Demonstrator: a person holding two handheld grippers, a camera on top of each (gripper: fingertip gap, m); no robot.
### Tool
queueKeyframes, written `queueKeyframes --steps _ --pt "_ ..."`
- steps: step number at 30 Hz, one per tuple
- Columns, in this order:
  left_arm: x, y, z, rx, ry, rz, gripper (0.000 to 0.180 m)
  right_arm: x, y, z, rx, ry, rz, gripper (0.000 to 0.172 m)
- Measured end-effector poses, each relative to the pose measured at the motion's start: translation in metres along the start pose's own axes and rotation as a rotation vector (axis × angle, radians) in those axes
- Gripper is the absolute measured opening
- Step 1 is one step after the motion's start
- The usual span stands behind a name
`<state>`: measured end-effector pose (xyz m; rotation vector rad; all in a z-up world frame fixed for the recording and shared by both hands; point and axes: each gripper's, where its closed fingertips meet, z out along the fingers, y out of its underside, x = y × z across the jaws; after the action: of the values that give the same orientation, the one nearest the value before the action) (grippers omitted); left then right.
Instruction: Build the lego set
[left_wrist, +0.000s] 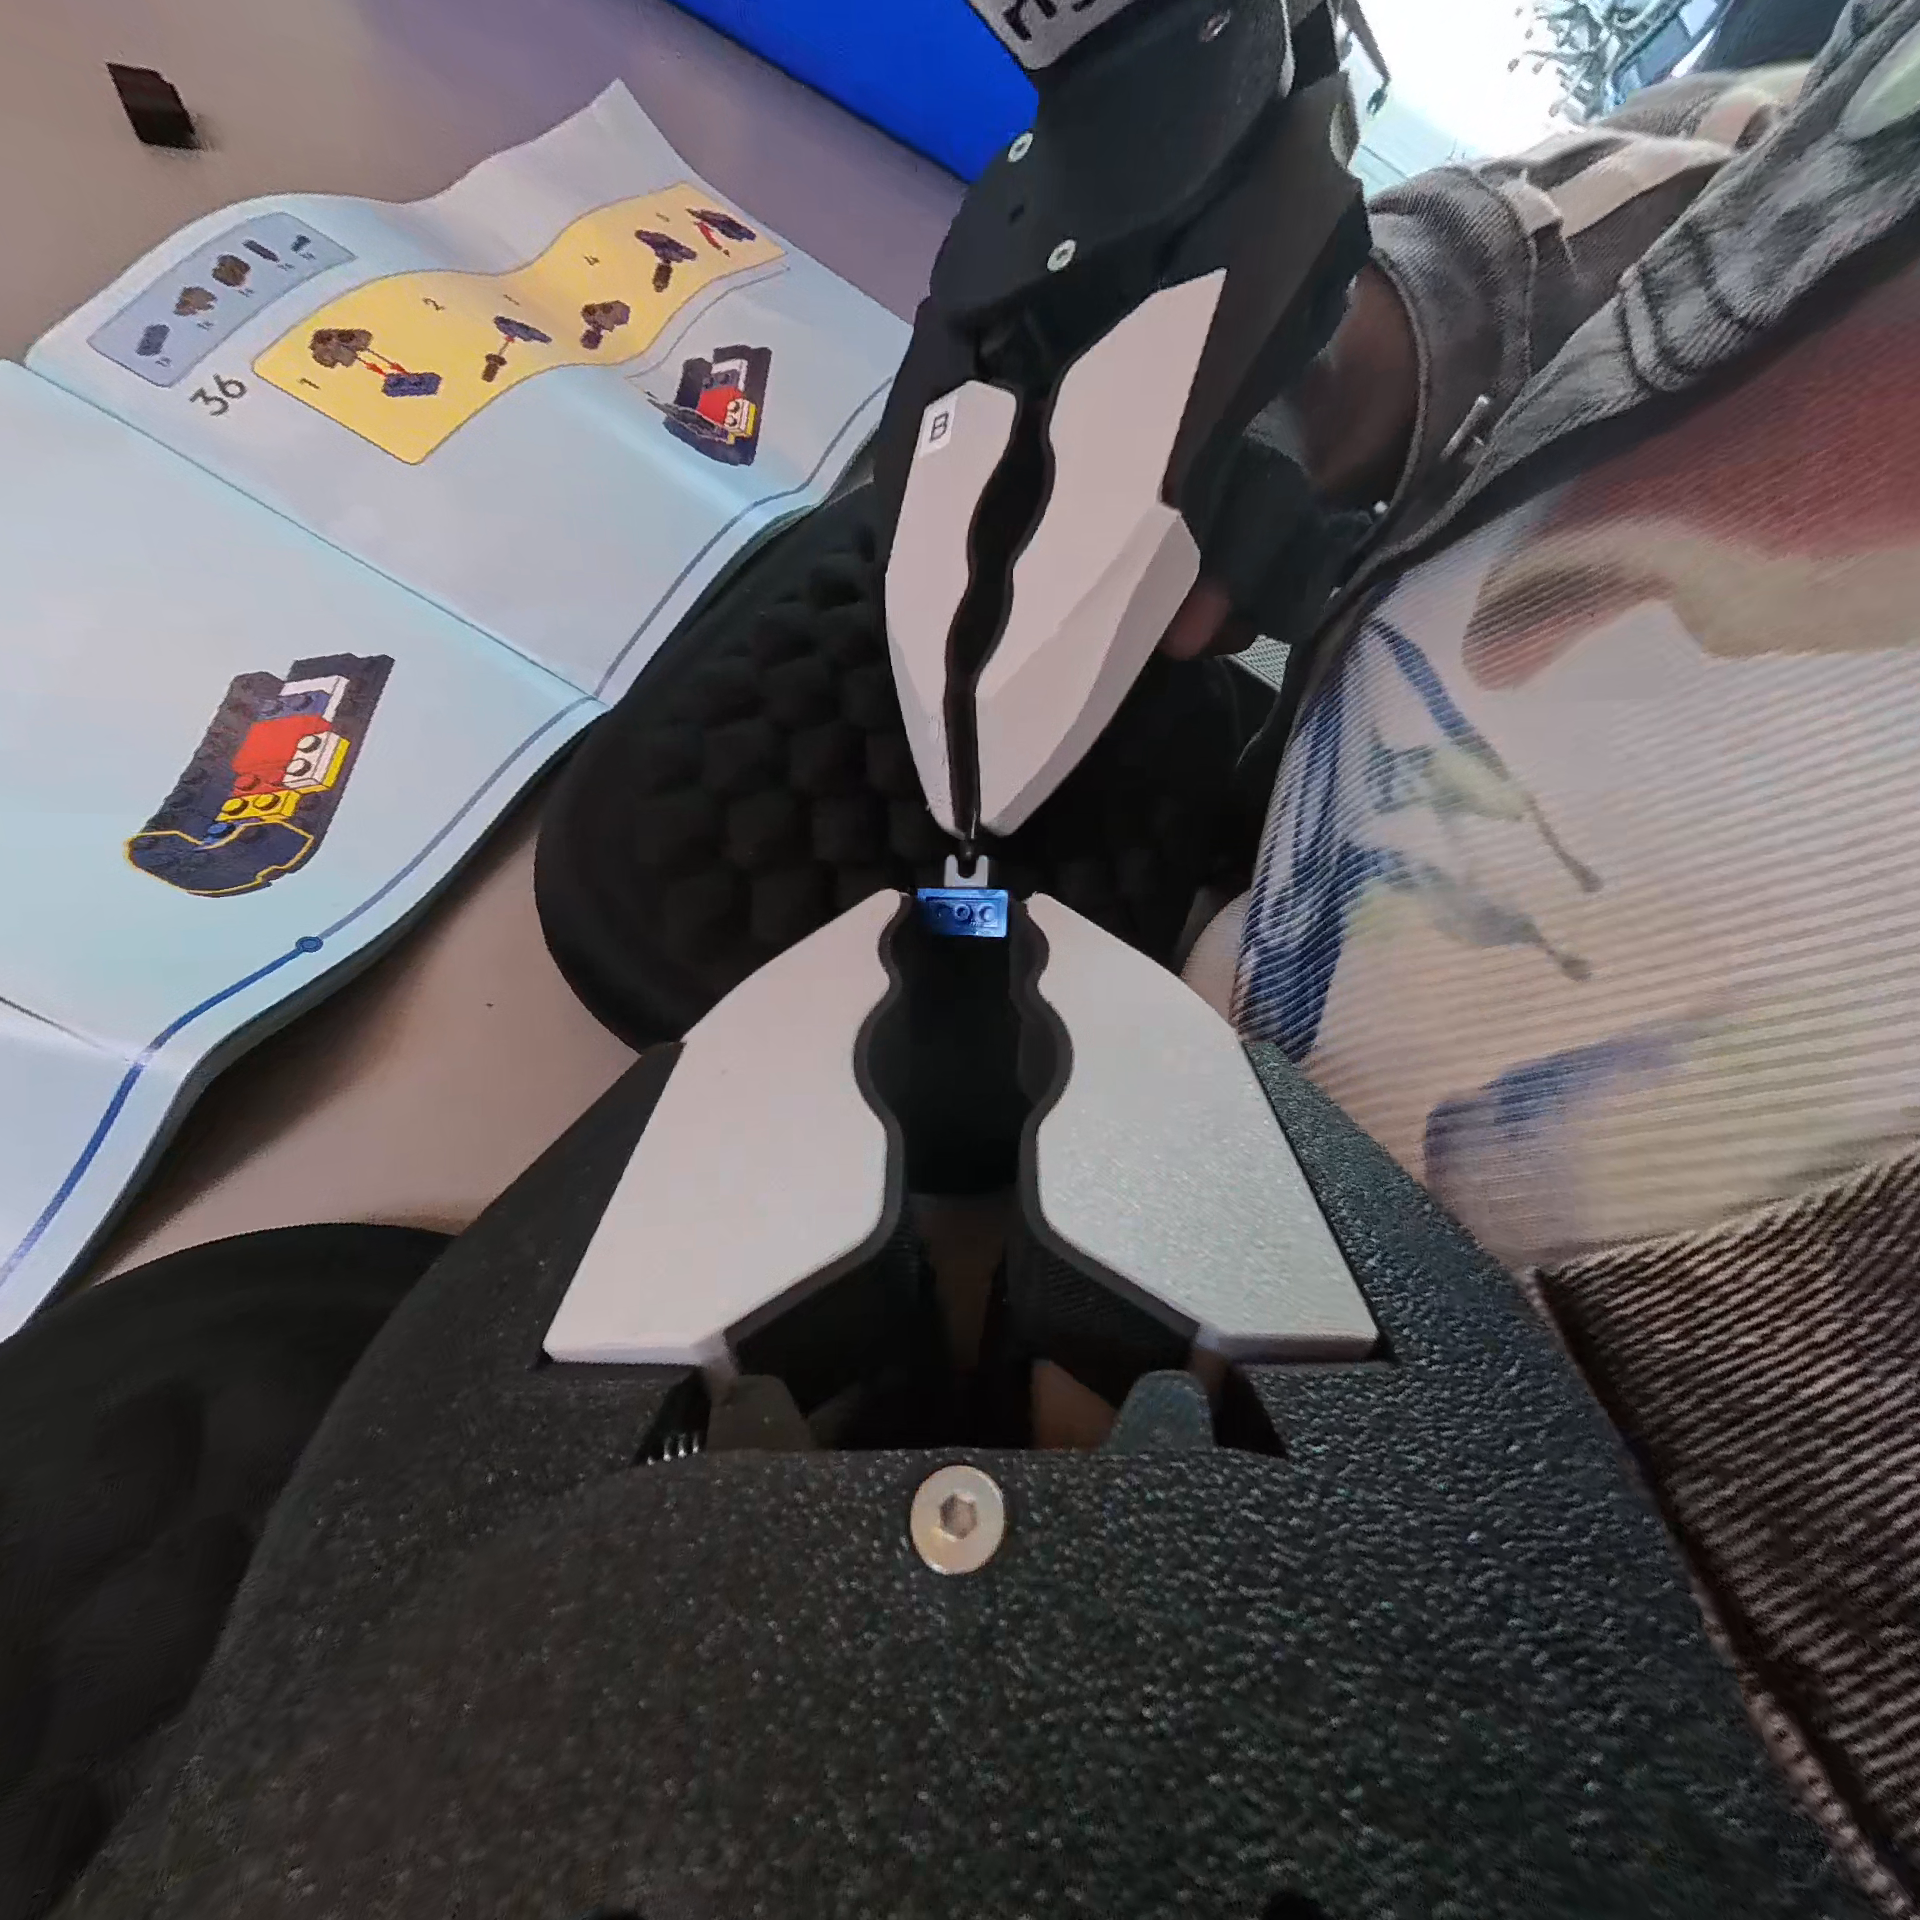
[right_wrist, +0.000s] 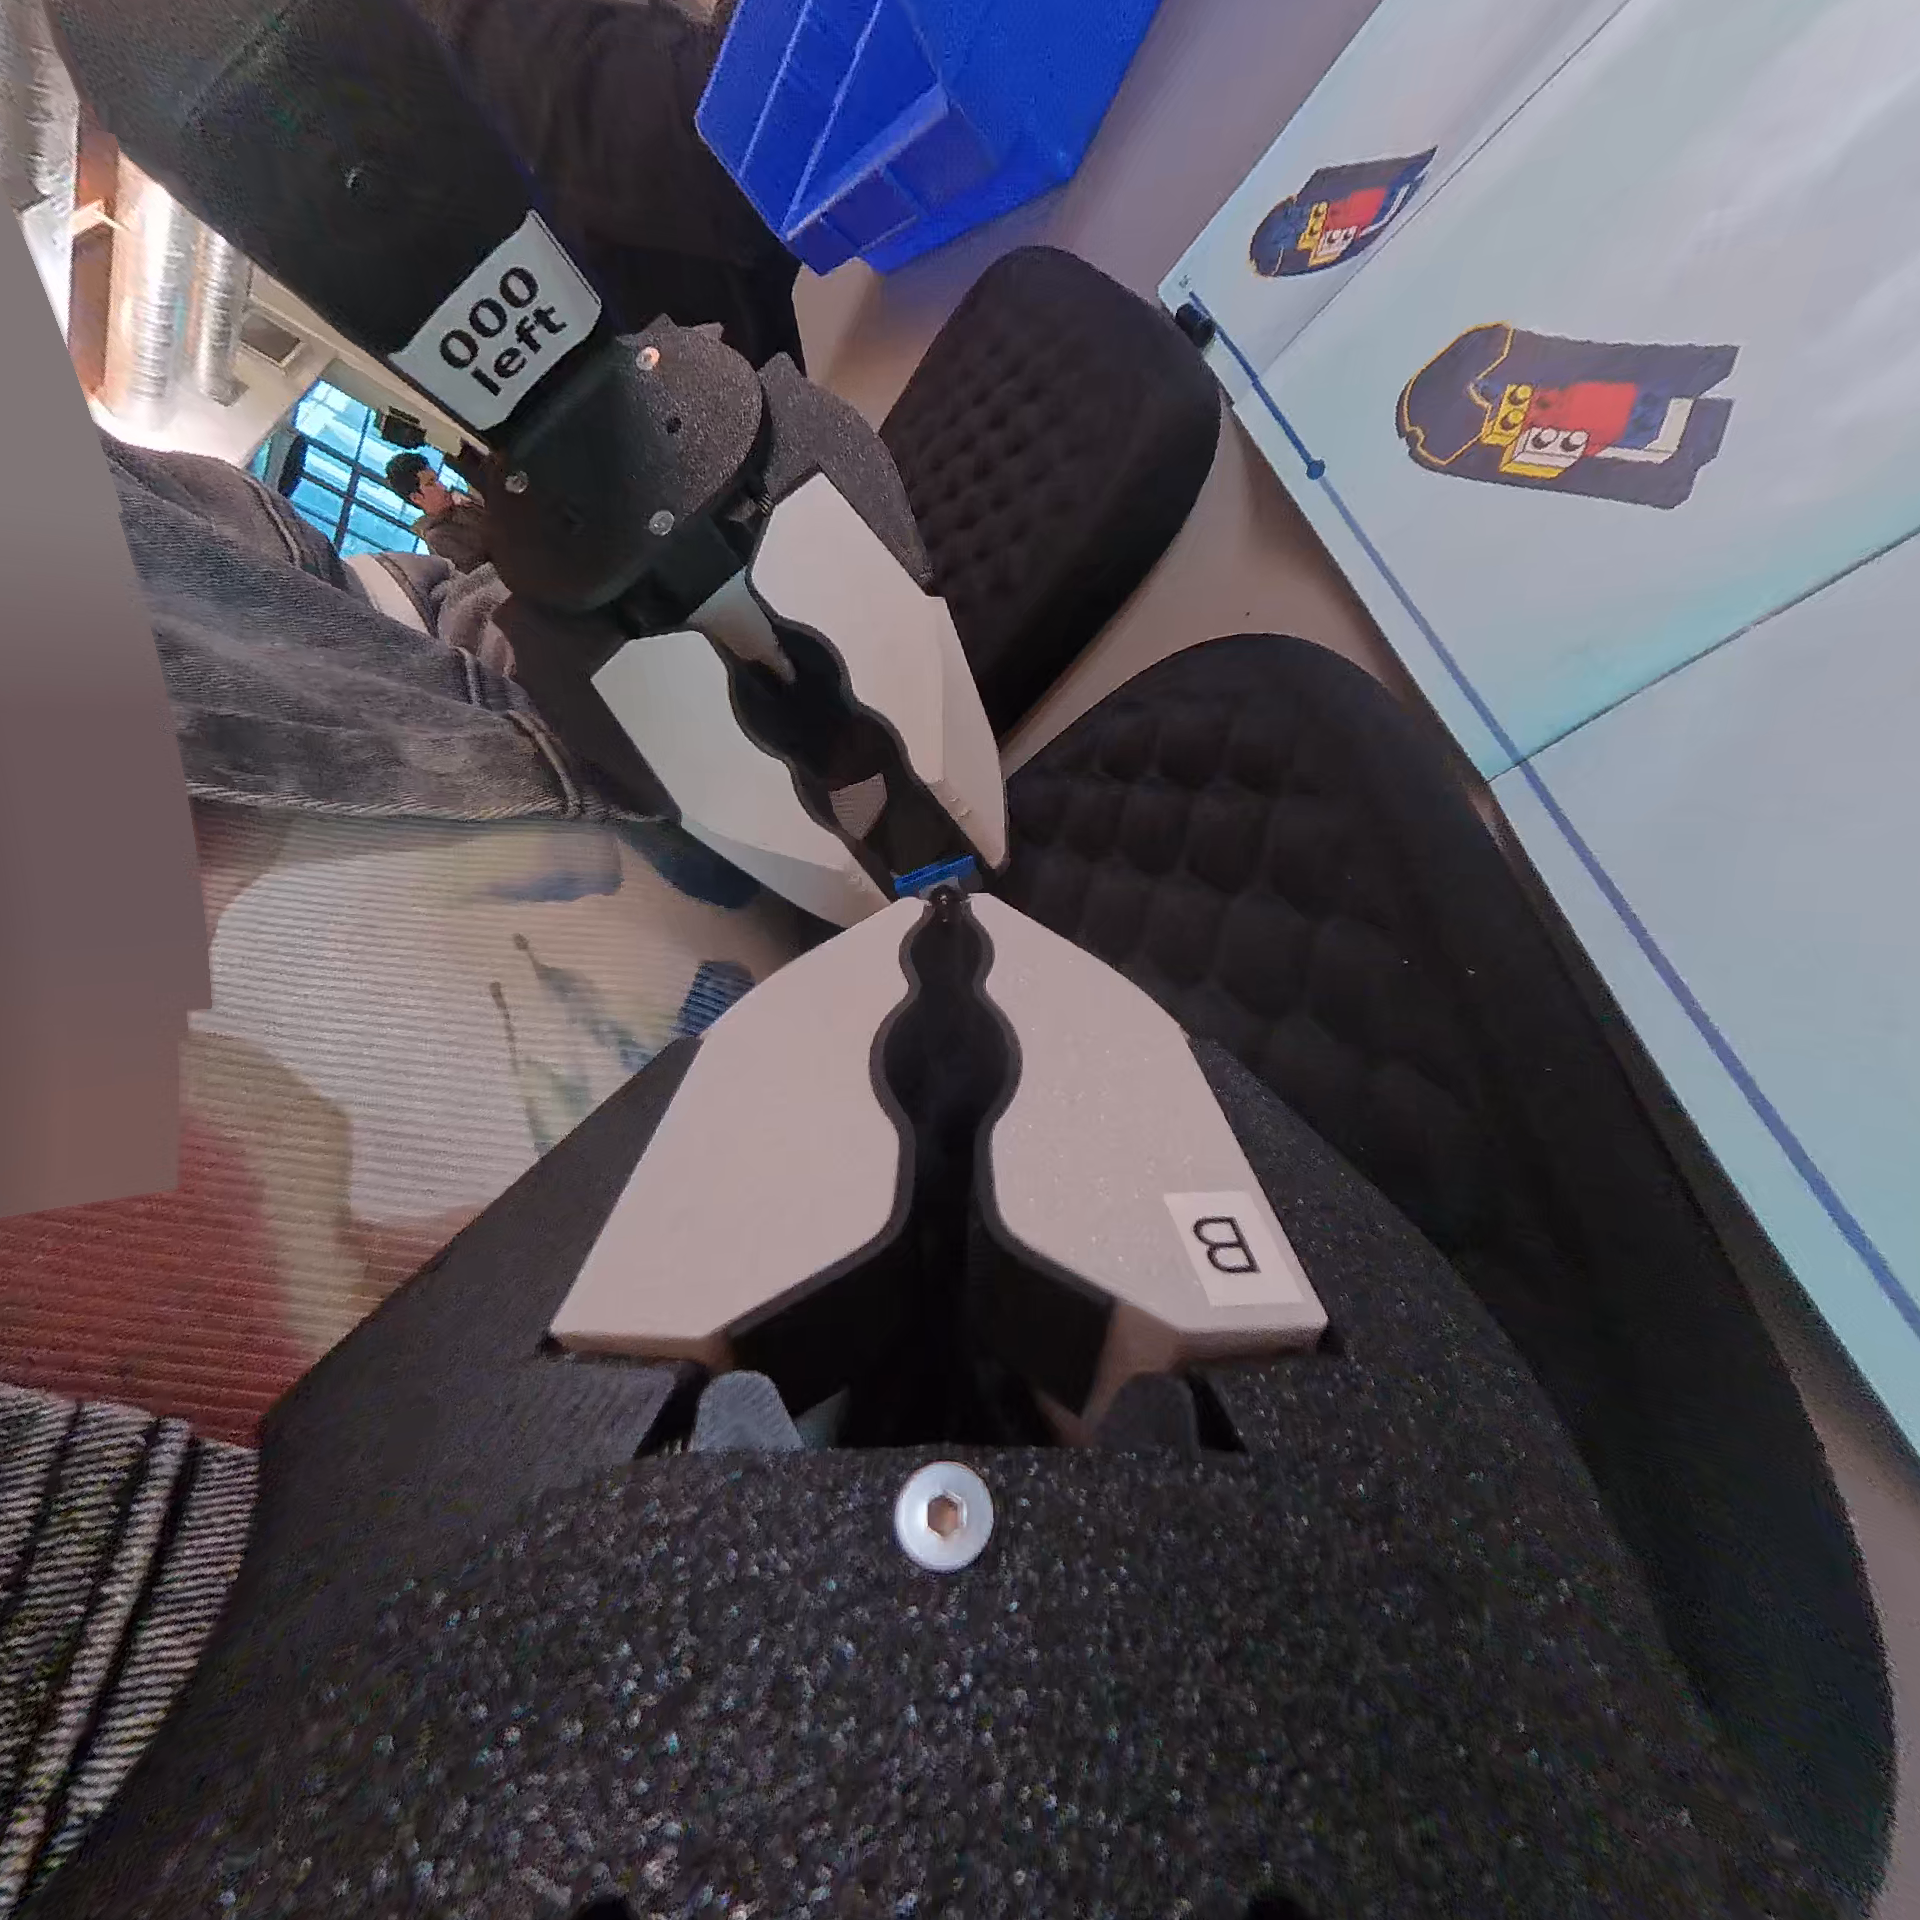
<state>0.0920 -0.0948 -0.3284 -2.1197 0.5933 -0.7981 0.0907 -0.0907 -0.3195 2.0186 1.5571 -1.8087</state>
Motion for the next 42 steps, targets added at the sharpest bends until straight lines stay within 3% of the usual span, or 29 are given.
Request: queueKeyframes --steps 15,20,30,34,38,42 --pt "-0.001 0.001 0.000 0.001 0.072 -0.105 0.015 0.003 0.002 0.005 -0.025 -0.004 0.032 0.003" --pt "0.000 -0.007 0.002 0.045 0.120 -0.165 0.016 0.008 0.011 0.014 -0.112 0.031 0.023 0.002" --pt "-0.010 -0.017 -0.009 0.138 0.054 -0.189 0.016 0.007 -0.015 -0.006 0.114 -0.016 0.094 0.003" --pt "-0.017 -0.046 -0.027 0.384 0.052 -0.306 0.016 -0.004 -0.040 -0.020 0.284 -0.054 0.035 0.003" --pt "-0.039 -0.064 -0.052 0.720 0.139 -0.744 0.016 -0.027 -0.078 -0.025 0.482 -0.021 -0.259 0.003" --pt "-0.051 -0.069 -0.069 0.974 0.278 -0.997 0.016 -0.031 -0.096 -0.006 0.511 0.127 -0.553 0.002"
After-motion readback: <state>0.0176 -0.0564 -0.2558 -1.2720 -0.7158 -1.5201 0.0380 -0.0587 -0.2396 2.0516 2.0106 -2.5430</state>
